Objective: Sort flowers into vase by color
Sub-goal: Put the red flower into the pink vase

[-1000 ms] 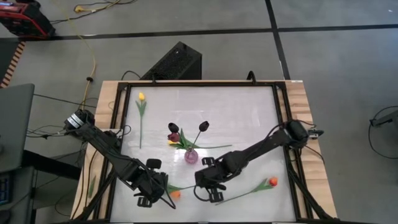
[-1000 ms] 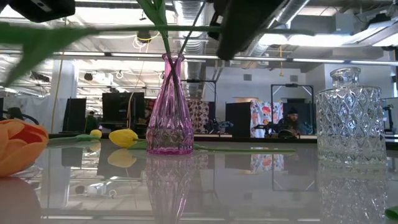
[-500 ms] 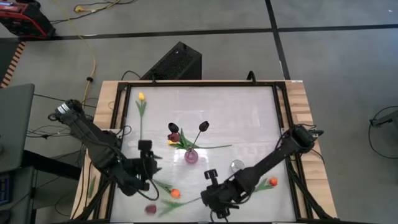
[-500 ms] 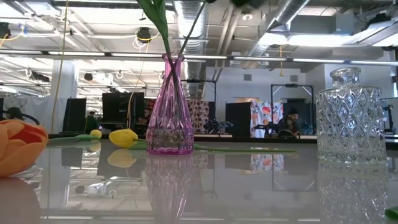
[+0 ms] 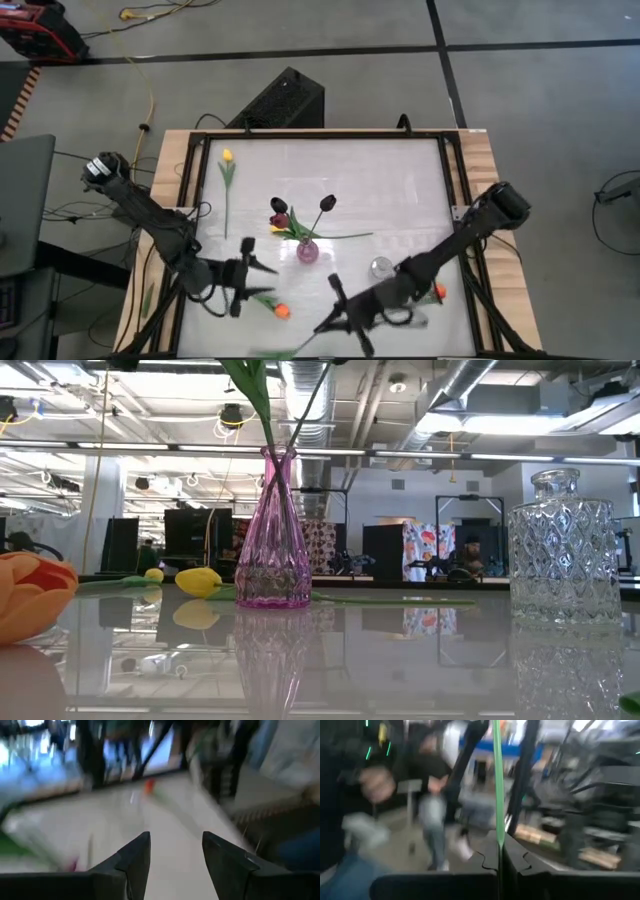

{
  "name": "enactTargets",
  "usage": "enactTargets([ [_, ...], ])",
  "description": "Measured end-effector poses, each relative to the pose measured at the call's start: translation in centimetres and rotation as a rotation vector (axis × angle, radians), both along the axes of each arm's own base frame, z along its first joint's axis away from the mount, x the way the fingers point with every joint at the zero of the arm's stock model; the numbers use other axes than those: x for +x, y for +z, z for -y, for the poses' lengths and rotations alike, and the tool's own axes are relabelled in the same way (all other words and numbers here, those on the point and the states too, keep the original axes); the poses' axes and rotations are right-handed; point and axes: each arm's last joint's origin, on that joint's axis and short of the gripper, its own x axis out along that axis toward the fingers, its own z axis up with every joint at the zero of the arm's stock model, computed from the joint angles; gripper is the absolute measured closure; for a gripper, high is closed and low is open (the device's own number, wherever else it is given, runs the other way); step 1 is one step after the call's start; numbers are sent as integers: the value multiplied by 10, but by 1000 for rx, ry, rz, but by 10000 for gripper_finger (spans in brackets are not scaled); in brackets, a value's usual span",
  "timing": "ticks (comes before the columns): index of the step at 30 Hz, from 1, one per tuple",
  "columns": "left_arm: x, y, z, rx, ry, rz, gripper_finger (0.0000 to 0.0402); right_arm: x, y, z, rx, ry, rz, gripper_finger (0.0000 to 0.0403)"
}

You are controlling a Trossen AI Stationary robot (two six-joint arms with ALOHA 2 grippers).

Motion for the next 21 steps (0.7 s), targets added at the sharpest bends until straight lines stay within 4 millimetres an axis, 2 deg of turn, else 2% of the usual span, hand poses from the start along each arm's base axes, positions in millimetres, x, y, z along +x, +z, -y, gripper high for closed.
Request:
enactTargets([
  [3,7,2,7,-30,-40,185,232,7,-14,23,135,-7,120,382],
  [7,19,2,15,-22,-25,321,232,22,-28,42,213,-26,144,382],
  [15,52,0,21,-5,25,351,232,27,-37,46,202,-36,104,382],
  [21,56,15,23,45,-55,414,232,24,-45,38,167,-27,38,382],
])
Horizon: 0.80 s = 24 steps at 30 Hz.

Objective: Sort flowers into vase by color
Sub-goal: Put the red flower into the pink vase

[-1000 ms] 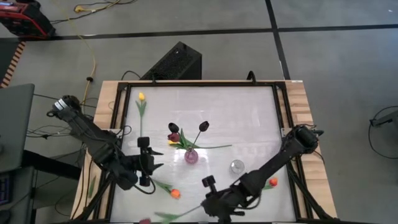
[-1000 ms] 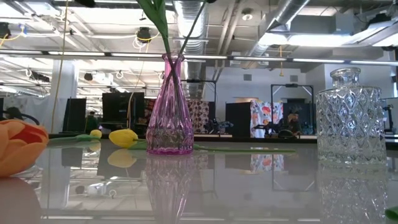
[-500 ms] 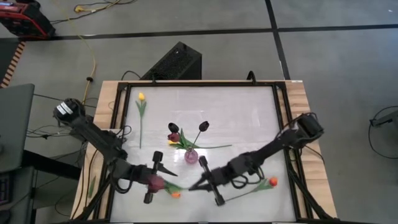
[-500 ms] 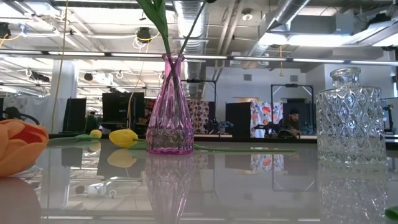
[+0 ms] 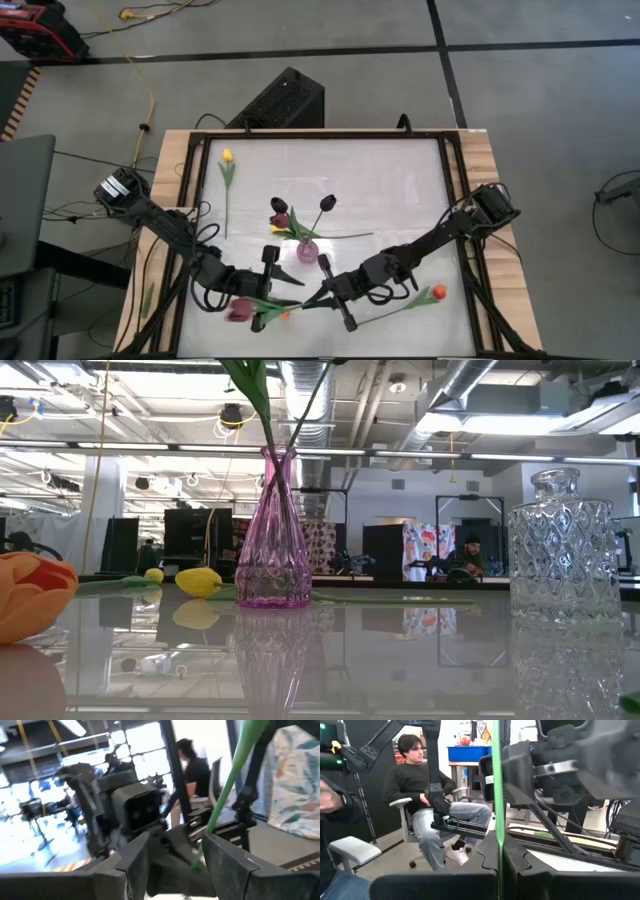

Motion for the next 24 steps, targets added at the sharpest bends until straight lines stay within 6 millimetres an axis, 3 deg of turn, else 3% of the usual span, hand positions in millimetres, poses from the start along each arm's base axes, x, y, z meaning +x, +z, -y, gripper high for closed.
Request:
enactTargets([
  [5,1,9,4,10,-72,32,232,0,1,0,1,-2,3,382],
  [15,4,8,3,-6,-106,5,238,2,0,4,-15,-16,4,382],
  [24,4,8,2,17,-98,10,346,2,0,4,0,-18,-6,382],
])
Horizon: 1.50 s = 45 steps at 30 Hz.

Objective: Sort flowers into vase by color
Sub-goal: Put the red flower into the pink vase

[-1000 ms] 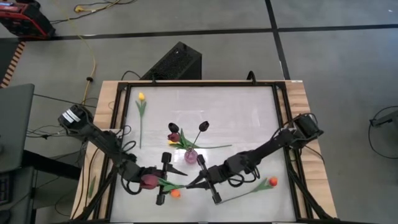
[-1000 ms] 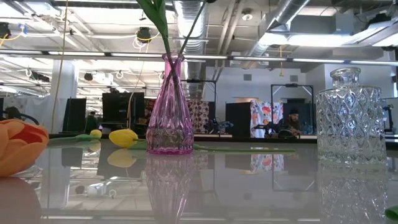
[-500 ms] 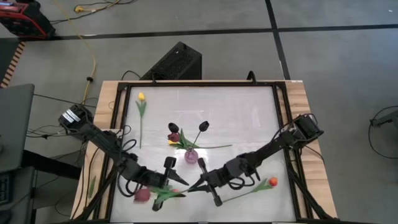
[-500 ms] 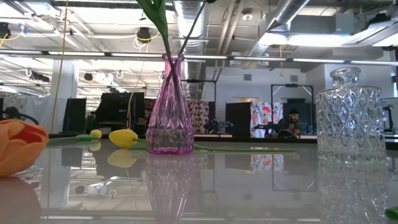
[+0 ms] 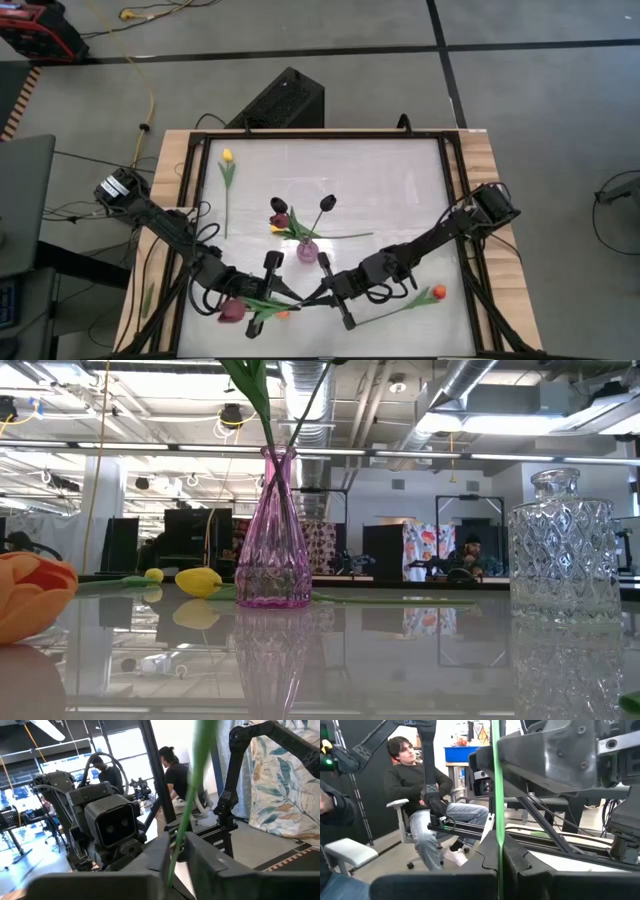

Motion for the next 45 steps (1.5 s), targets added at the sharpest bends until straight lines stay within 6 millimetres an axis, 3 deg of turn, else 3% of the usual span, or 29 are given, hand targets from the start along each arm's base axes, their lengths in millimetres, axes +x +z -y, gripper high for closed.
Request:
enactTargets([
  [4,2,0,-3,-14,4,-3,394,2,0,4,39,-6,-17,365],
  [11,3,1,-7,-62,30,-20,401,4,-4,9,33,-19,-61,325],
  [16,-5,13,-16,-89,110,-54,401,-1,4,10,-13,-19,-109,279],
  [23,-18,28,-29,-126,204,-93,401,-27,11,23,-77,-47,-454,226],
  [29,-17,45,-39,-132,245,-162,401,-44,2,31,-72,-193,-689,219],
  [36,-2,68,-54,-131,442,-354,401,-50,-3,29,-98,-263,-732,228],
  [45,15,61,-73,-144,549,-379,401,-50,-2,27,-104,-256,-724,232],
])
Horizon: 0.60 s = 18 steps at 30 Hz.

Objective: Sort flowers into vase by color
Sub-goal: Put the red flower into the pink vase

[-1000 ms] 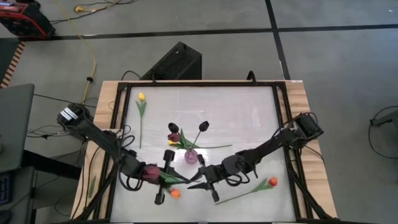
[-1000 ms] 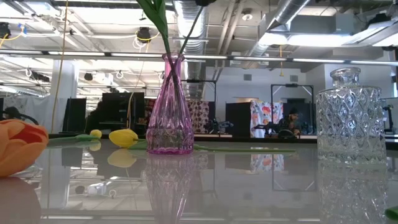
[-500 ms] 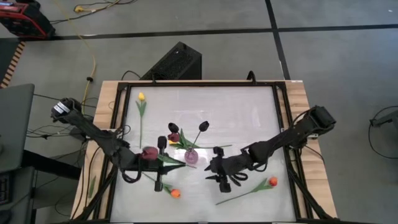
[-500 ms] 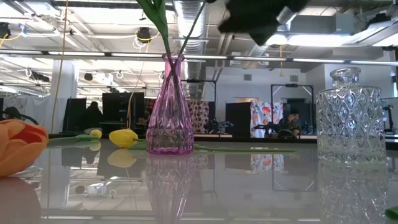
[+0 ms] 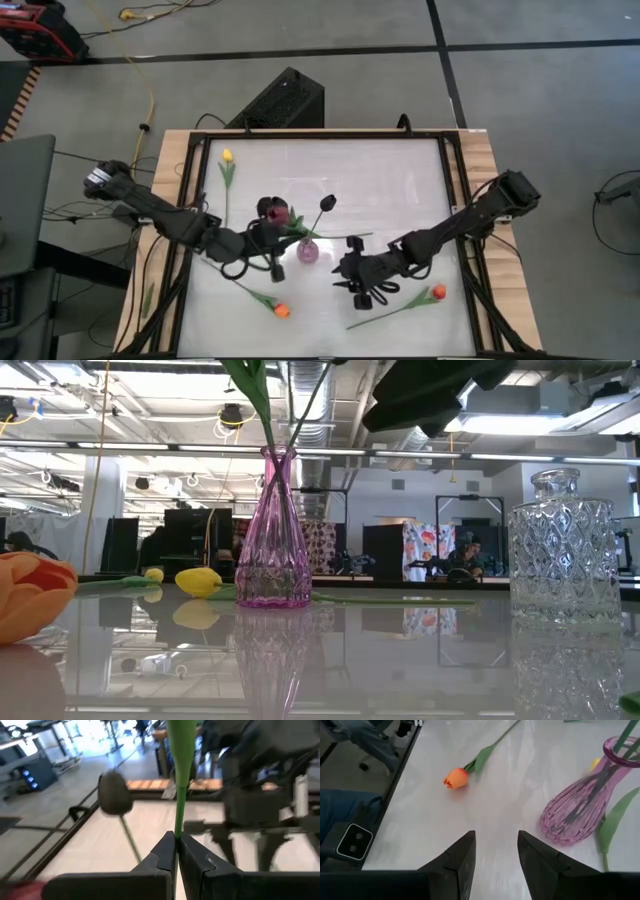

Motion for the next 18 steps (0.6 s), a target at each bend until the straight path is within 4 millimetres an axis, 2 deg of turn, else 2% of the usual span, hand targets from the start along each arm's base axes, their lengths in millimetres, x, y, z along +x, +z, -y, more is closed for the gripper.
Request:
enactTargets([
  [10,15,-20,1,5,7,-62,401,-2,0,-4,-17,24,1,232],
  [18,13,-2,9,10,-36,-29,402,-4,0,-8,-15,37,1,232],
])
